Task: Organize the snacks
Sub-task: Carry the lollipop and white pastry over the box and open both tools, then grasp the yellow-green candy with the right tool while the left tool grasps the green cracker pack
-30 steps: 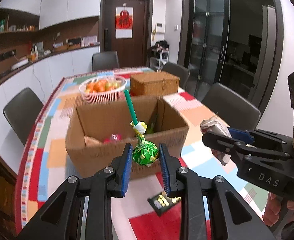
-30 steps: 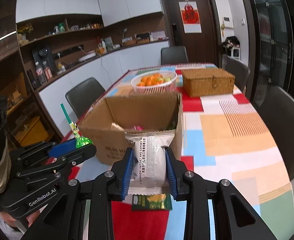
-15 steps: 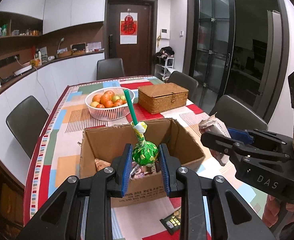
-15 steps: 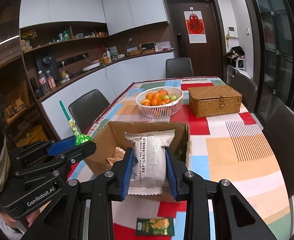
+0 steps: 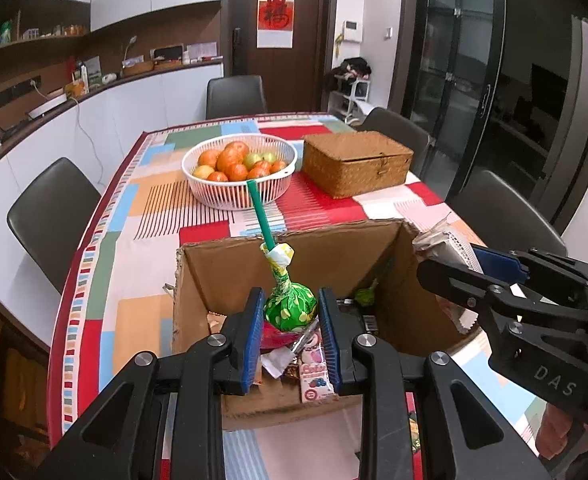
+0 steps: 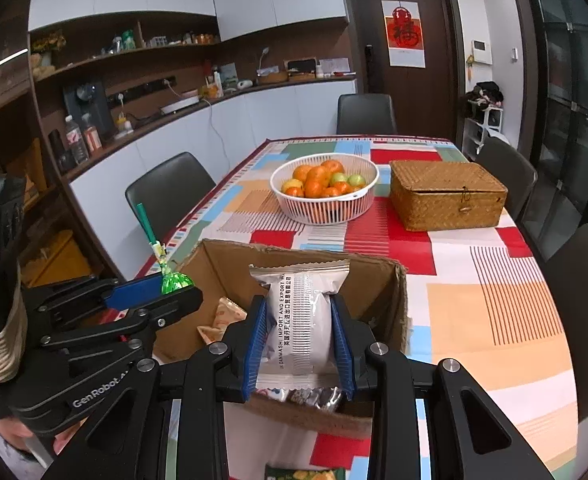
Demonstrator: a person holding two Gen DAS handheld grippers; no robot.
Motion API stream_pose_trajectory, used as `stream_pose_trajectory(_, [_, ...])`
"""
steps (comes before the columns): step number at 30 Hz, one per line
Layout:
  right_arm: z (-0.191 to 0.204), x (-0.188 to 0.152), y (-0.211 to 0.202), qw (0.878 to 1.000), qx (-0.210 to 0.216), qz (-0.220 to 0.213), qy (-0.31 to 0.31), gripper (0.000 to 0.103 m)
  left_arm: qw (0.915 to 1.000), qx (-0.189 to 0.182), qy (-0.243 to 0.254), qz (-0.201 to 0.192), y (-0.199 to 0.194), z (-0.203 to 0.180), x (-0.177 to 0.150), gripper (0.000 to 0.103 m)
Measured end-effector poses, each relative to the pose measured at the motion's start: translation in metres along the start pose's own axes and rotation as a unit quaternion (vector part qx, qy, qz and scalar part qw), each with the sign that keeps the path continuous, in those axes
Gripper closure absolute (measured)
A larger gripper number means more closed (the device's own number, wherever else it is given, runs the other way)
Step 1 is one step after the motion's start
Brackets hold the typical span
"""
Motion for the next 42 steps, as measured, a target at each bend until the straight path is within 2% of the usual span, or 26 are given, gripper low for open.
stream_pose_trajectory(1, [0.0, 0.001, 0.002, 1.0, 0.0, 0.003, 0.001, 0.07, 1.0, 0.004, 0.0, 0.003, 0.001, 0.001, 0.0, 0.066])
stream_pose_trajectory(2, [0.001, 0.002, 0.005, 1.0, 0.002, 0.005, 0.001, 0.066, 0.9999, 0.01, -0.002, 0.004, 0.002, 0.002, 0.0, 0.053])
stream_pose_trajectory(3, [0.0, 0.003, 0.008, 1.0, 0.004, 0.01, 0.0, 0.06, 0.9999, 0.015, -0.003, -0.001, -0.001, 0.002, -0.002, 0.049])
stream_pose_trajectory(4, [-0.001, 0.003, 0.011, 1.0, 0.003, 0.017, 0.003, 0.049, 0.9998, 0.018, -0.001, -0.005, -0.003, 0.002, -0.003, 0.049])
stream_pose_trajectory(5, [-0.002, 0.002, 0.01, 1.0, 0.002, 0.016, 0.01, 0.047, 0.9997, 0.023, 0.003, -0.008, -0.006, 0.002, -0.005, 0.049])
stream_pose_trajectory(11, [-0.002, -0.01, -0.006, 1.0, -0.012, 0.001, 0.004, 0.047, 0.9985, 0.049, 0.008, -0.023, -0.027, -0.006, -0.024, 0.047])
stream_pose_trajectory(15, [0.001, -0.025, -0.022, 1.0, -0.025, -0.008, -0.008, 0.047, 0.9988, 0.04, -0.001, -0.029, -0.041, -0.012, -0.04, 0.041])
stream_pose_trajectory(19, [0.004, -0.048, -0.038, 1.0, -0.024, -0.01, -0.014, 0.042, 0.9988, 0.034, -0.004, -0.035, -0.054, -0.023, -0.06, 0.039])
stream_pose_trajectory(22, [0.006, -0.065, -0.047, 1.0, -0.019, -0.006, -0.017, 0.042, 0.9988, 0.035, 0.001, -0.034, -0.06, -0.03, -0.077, 0.036])
stream_pose_trajectory(29, [0.006, -0.105, -0.054, 1.0, -0.009, 0.023, -0.01, 0.042, 0.9987, 0.042, 0.013, -0.024, -0.07, -0.045, -0.11, 0.033])
stream_pose_trajectory(39, [0.008, -0.164, -0.049, 0.996, -0.003, 0.093, -0.018, 0.042, 0.9962, 0.069, 0.049, 0.021, -0.059, -0.063, -0.163, 0.033])
stream_pose_trajectory(42, [0.009, -0.183, -0.047, 0.993, -0.008, 0.114, -0.027, 0.042, 0.9955, 0.066, 0.056, 0.038, -0.052, -0.066, -0.18, 0.033])
Point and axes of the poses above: each gripper's, at about its wrist camera, not at the fingertips, and y roughly the way its jaws point, z to its left, x to its top, the point moved 4 cm from there along y, roughly the way its jaws point, and after that the axes turned 11 degrees about z, right-handed, at the moved point
